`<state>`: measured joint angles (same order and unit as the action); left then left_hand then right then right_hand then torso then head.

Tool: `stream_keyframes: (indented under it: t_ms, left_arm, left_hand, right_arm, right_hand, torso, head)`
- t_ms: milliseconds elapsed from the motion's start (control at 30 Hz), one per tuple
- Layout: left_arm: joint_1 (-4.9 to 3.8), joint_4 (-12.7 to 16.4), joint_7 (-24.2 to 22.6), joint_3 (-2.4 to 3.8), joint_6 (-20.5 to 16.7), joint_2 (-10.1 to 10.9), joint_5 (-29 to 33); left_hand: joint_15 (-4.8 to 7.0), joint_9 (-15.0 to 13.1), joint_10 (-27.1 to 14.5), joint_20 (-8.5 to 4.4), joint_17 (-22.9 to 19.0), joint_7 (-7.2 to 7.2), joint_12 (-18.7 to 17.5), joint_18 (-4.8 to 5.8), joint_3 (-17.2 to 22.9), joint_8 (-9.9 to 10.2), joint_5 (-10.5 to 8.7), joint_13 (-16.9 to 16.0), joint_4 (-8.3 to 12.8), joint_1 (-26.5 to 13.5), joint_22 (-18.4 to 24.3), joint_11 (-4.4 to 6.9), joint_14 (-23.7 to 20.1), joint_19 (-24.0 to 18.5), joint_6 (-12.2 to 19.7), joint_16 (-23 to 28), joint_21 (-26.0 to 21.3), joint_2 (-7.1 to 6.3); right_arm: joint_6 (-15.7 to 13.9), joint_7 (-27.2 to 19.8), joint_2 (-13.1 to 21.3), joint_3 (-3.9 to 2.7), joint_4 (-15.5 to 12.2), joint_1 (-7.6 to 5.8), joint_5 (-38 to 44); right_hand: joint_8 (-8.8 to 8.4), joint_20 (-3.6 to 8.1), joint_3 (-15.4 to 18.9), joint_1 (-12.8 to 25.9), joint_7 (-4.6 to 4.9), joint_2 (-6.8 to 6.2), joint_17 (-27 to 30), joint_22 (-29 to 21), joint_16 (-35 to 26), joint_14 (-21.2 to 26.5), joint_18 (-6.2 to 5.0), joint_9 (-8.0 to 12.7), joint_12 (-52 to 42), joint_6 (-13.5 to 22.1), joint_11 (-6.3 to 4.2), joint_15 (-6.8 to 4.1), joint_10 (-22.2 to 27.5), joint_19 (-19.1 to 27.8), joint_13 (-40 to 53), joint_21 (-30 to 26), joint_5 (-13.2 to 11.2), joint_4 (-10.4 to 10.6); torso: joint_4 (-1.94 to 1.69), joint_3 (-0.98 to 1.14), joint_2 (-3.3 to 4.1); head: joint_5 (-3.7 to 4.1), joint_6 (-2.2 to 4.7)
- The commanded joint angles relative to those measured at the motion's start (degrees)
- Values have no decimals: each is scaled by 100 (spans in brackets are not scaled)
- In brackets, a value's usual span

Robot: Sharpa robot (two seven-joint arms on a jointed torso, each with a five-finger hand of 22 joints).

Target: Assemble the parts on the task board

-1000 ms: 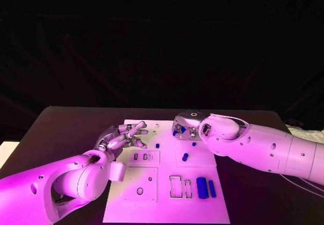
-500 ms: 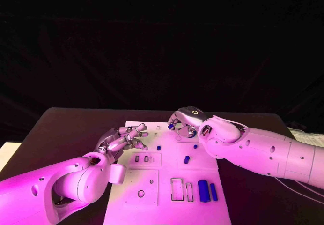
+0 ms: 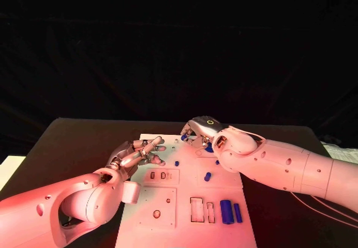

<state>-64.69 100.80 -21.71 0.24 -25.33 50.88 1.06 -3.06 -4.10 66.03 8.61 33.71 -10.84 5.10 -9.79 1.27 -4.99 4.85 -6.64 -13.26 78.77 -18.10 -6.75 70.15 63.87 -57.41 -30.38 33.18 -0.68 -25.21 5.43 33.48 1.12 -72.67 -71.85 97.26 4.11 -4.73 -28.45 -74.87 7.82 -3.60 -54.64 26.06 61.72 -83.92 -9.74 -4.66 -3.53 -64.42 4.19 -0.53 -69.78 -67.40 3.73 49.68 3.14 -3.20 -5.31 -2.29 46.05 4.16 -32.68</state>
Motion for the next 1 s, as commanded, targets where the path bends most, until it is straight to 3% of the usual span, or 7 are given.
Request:
stream_keyframes:
  t_ms: [33, 200, 500, 1000]
  left_arm:
    - [-11, 32, -92, 5, 161, -9, 19]
    - [-14, 44, -80, 6, 175, -11, 21]
    - [-21, 41, -62, 6, 199, -16, 23]
    - [-26, 49, -25, 6, 245, -23, 23]
  left_hand:
    - [15, 0, -6, 6, -2, -46, -24, -45, -33, 37, 3, -7, -11, -17, -6, -48, -44, -37, -4, 26, -7, 30]
    - [15, 0, -6, 7, -3, -46, -24, -46, -34, 37, 3, -8, -13, -20, -7, -49, -45, -40, -3, 27, -7, 31]
    - [13, 1, -7, 8, -3, -47, -25, -46, -37, 38, 3, -9, -17, -26, -7, -50, -48, -46, -2, 32, -8, 35]
    - [9, 2, -18, 14, -3, -52, -31, -48, -35, 44, 5, -12, -26, -35, -11, -54, -57, -66, 8, 45, -7, 65]
  right_arm:
    - [180, -96, -107, -4, 120, -3, 21]
    - [166, -43, -215, -5, 217, -3, 69]
    - [153, 17, -313, -5, 278, -3, 101]
    - [457, 6, -579, -1, 673, -3, 109]
  right_hand:
    - [-17, 12, 3, -3, 36, -64, -9, 9, 13, -98, -77, -4, -8, -5, 21, 11, -1, 45, -5, 41, 23, 56]
    - [-21, 9, 0, 16, 38, -75, -29, 15, 32, -101, -78, -3, -7, 2, 22, 12, 2, 51, -5, 50, 25, 82]
    - [-24, 6, 0, 45, 37, -95, -32, 22, 39, -102, -78, -2, -7, 5, 23, 14, 3, 59, -5, 62, 28, 119]
    - [-31, -1, 18, 106, 36, -155, -149, 37, 145, -126, -79, 0, -4, 23, 26, 16, 22, 65, -5, 92, 21, 191]
  torso:
    - [-9, -1, 17]
    - [-29, -6, 21]
    - [-28, -13, 28]
    - [-45, -22, 46]
  head:
    - [-10, -5]
    - [-22, 1]
    - [-28, -22]
    - [-4, -48]
